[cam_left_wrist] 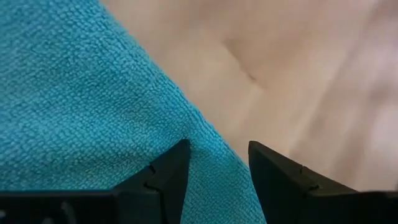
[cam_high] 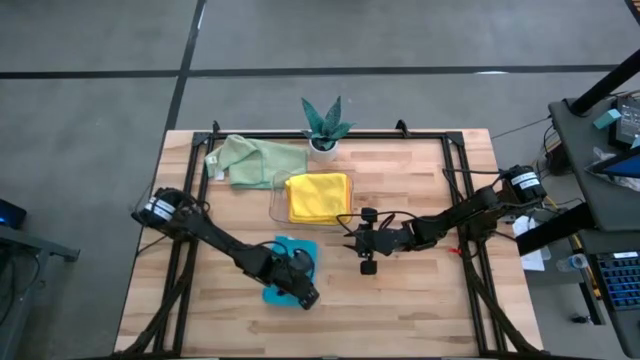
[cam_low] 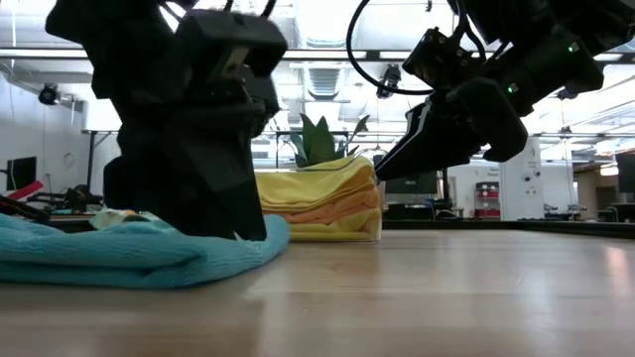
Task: Fold microfiber towels
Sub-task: Put the blue folded microfiber towel into the transparent bin
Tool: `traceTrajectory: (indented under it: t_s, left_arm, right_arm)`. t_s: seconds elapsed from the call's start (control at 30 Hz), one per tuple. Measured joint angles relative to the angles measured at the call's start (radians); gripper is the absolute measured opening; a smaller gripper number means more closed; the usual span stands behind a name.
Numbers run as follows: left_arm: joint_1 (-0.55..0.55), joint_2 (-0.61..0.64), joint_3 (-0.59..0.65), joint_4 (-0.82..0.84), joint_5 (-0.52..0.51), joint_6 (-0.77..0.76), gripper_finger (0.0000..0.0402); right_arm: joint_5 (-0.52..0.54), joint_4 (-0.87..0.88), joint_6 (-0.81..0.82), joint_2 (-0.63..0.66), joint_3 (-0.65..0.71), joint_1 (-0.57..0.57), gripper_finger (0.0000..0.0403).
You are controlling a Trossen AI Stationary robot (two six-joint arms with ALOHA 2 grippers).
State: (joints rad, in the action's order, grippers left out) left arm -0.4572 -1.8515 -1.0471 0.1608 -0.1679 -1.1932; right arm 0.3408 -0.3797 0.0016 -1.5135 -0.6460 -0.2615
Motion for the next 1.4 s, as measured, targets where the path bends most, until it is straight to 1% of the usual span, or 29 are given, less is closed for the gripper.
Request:
traceTrajectory:
  t_s: [0.13, 0.33, 0.8, 0.97, 1.1, 1.17, 1.27, 1.33, 1.4]
  left_arm:
    - [-0.003, -0.024, -0.021, -0.069, 0.055, 0.096, 0.0153]
    - [-0.003, -0.017, -0.053, -0.093, 0.044, 0.184, 0.0153]
    - [-0.003, -0.014, -0.059, -0.091, 0.040, 0.188, 0.0153]
    - [-0.003, -0.011, -0.059, -0.092, 0.122, 0.180, 0.0153]
    - [-0.007, -0.008, -0.064, -0.091, 0.223, 0.177, 0.0153]
    - [-0.013, -0.005, -0.068, -0.094, 0.252, 0.179, 0.0153]
    - [-0.016, 0.000, -0.062, -0.096, 0.225, 0.182, 0.0153]
    - [-0.015, 0.000, -0.056, -0.089, 0.145, 0.183, 0.0153]
    - [-0.009, -0.003, -0.056, -0.092, 0.026, 0.183, 0.0153]
  right_arm:
    - [0.000, 0.004, 0.006, 0.000, 0.000, 0.000, 0.0118]
    - [0.000, 0.007, 0.006, 0.000, 0.000, 0.000, 0.0118]
    - [0.000, 0.008, 0.009, 0.000, 0.000, 0.000, 0.0118]
    - [0.000, 0.008, 0.014, 0.000, 0.000, 0.000, 0.0118]
    - [0.000, 0.008, 0.015, 0.000, 0.000, 0.000, 0.0118]
    - [0.000, 0.008, 0.015, 0.000, 0.000, 0.000, 0.0118]
    - [0.000, 0.008, 0.015, 0.000, -0.001, 0.000, 0.0118]
    - [0.000, 0.008, 0.015, 0.000, -0.001, 0.000, 0.0118]
    - [0.000, 0.008, 0.015, 0.000, -0.001, 0.000, 0.0118]
